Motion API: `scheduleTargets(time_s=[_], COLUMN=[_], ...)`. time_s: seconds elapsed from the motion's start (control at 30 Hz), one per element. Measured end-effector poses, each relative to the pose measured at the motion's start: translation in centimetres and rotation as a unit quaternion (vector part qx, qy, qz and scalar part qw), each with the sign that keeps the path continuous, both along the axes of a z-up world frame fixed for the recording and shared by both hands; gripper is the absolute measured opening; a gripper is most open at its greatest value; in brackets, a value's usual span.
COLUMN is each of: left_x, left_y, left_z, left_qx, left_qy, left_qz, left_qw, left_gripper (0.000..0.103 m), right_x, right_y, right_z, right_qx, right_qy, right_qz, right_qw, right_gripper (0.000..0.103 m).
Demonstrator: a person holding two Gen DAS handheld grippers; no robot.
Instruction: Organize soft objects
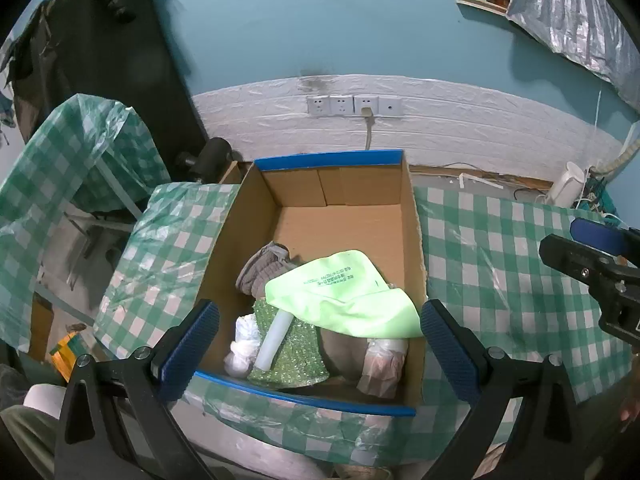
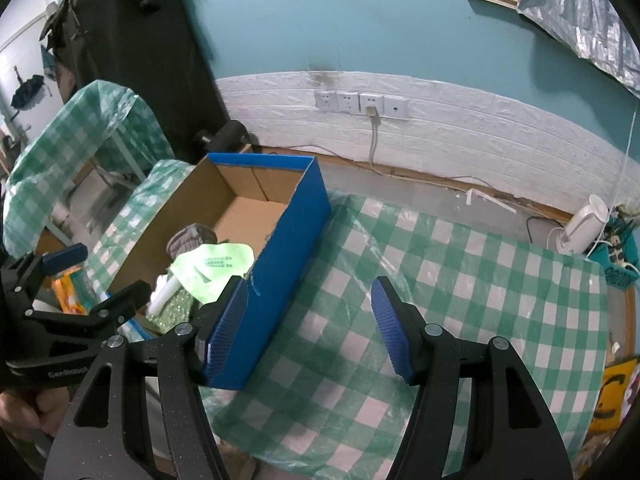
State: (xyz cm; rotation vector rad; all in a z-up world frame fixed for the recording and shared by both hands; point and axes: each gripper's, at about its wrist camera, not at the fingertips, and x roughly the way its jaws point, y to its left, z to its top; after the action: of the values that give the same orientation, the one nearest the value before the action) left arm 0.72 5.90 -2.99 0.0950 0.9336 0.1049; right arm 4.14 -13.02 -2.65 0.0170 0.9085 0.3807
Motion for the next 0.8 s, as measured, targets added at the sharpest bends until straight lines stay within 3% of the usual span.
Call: scheduleTargets(time_s=[0.8], left_x=[-0.06], left_y=[-0.11], left_z=[0.02], left_qx=[0.000], left_qy=[0.000], left_qz=[0.001], left_qw=[1.0000], left_gripper=[0.101], right_x=[0.06], right_y=[-0.05], right_z=[-0.15], right_qx=[0.001], right_qy=[0.001], right_qz=[0.002], right_qw=[1.000], right_gripper=[0.064])
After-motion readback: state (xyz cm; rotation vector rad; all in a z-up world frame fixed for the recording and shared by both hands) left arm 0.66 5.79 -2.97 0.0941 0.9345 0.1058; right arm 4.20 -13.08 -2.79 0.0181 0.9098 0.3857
